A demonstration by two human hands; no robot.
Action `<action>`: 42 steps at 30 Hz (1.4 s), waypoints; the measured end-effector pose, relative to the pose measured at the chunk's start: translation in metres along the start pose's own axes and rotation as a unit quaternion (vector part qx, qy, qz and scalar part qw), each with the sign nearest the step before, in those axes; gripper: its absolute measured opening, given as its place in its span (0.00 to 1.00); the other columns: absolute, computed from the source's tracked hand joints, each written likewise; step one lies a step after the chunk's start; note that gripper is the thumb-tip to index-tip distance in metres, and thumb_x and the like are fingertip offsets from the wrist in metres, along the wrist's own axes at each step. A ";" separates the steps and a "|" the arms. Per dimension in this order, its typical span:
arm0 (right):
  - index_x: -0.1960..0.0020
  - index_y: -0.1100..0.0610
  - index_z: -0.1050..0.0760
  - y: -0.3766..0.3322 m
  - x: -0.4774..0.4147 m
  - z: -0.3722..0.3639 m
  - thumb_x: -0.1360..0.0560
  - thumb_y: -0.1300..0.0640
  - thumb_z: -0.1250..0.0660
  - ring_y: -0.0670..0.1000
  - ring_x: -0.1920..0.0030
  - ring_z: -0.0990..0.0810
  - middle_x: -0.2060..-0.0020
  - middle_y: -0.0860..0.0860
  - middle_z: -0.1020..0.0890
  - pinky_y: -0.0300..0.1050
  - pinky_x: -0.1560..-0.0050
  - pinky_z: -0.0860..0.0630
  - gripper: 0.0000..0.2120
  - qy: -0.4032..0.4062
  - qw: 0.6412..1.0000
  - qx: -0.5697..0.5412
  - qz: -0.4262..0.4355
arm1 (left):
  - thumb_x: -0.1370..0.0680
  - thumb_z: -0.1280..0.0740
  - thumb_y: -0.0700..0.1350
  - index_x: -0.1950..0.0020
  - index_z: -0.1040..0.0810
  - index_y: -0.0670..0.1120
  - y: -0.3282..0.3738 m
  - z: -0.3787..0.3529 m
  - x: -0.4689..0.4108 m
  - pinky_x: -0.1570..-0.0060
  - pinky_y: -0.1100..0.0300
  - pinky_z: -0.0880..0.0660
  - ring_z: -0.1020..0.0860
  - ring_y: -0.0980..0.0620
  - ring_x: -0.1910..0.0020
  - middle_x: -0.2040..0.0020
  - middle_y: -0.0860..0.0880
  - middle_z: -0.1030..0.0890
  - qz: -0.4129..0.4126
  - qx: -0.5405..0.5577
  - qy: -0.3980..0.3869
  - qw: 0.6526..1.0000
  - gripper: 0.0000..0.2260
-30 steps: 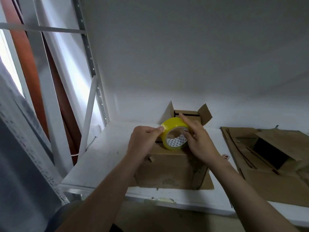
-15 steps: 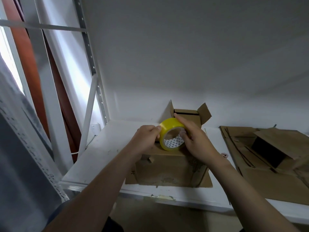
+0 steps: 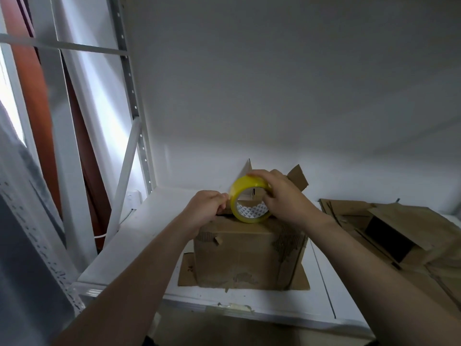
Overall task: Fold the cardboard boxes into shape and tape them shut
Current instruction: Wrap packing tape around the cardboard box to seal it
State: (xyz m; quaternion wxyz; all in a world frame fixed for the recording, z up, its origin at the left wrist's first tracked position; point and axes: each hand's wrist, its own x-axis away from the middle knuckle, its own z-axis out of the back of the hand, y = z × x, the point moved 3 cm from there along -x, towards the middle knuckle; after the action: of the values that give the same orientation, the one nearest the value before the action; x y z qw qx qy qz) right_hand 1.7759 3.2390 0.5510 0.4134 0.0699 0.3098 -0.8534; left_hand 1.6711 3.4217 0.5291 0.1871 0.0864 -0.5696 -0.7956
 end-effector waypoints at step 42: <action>0.26 0.34 0.33 0.015 0.015 -0.007 0.23 0.66 0.38 0.53 0.38 0.30 0.39 0.49 0.30 0.51 0.53 0.22 0.34 0.043 0.992 0.107 0.045 | 0.17 0.35 0.50 0.46 0.16 0.39 -0.028 0.066 -0.026 0.53 0.58 0.30 0.22 0.53 0.48 0.49 0.48 0.18 -0.042 -0.099 0.029 0.994 0.15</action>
State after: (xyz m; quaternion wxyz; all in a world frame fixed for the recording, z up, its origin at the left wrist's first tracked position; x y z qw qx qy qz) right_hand 1.7764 3.2262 0.5332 0.4281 0.1645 0.2313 -0.8580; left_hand 1.6660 3.4977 0.5232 0.1775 0.1148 -0.4778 -0.8526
